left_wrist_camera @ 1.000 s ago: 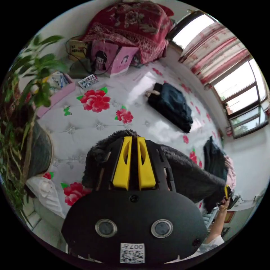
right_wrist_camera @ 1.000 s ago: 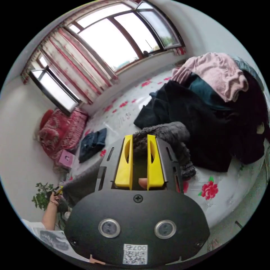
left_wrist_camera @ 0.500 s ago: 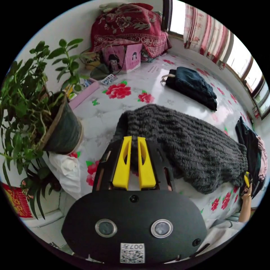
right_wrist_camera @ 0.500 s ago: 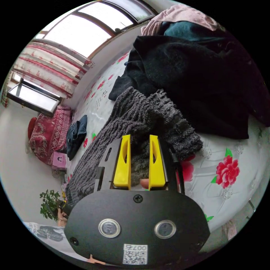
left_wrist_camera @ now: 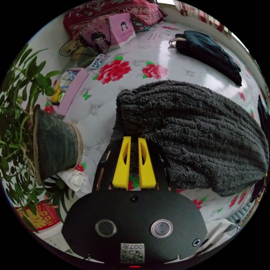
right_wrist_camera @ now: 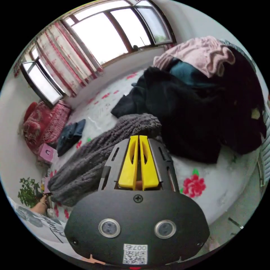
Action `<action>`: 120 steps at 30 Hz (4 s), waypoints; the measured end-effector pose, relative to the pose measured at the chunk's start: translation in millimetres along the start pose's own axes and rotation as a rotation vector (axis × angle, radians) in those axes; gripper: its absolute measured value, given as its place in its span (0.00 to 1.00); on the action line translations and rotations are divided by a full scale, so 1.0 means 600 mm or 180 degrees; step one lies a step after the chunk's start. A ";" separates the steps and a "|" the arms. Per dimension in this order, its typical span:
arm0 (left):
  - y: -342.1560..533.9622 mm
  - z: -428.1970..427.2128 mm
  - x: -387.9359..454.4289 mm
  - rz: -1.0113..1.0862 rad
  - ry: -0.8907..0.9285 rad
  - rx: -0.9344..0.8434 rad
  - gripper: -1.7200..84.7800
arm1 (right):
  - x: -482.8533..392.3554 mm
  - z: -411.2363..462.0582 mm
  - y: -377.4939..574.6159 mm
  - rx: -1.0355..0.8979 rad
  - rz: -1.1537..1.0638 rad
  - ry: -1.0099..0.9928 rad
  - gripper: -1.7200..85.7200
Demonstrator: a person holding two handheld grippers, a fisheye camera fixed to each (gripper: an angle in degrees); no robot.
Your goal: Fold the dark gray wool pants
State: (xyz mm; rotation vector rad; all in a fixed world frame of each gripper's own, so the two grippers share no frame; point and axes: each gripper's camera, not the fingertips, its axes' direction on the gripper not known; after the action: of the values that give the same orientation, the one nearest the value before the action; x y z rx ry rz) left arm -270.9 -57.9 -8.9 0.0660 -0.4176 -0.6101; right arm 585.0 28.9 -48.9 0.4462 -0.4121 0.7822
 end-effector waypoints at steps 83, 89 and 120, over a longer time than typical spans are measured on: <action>0.155 -0.100 0.232 0.0832 0.0201 0.0305 0.01 | -0.285 0.137 0.203 -0.0670 -0.0828 -0.0455 0.08; 0.162 -0.083 0.219 0.0866 0.0157 0.0345 0.01 | 0.097 -0.063 0.322 0.0075 0.1139 0.0021 0.11; 0.248 0.068 -0.255 -0.0951 0.2169 0.0558 0.13 | 0.199 -0.066 0.270 0.0472 0.1441 -0.1268 0.07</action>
State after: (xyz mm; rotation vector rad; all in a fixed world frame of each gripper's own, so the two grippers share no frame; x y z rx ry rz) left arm -319.7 153.7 0.1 0.4958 0.2075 -0.7990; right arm 548.3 219.9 16.0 0.6629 -0.8490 1.1713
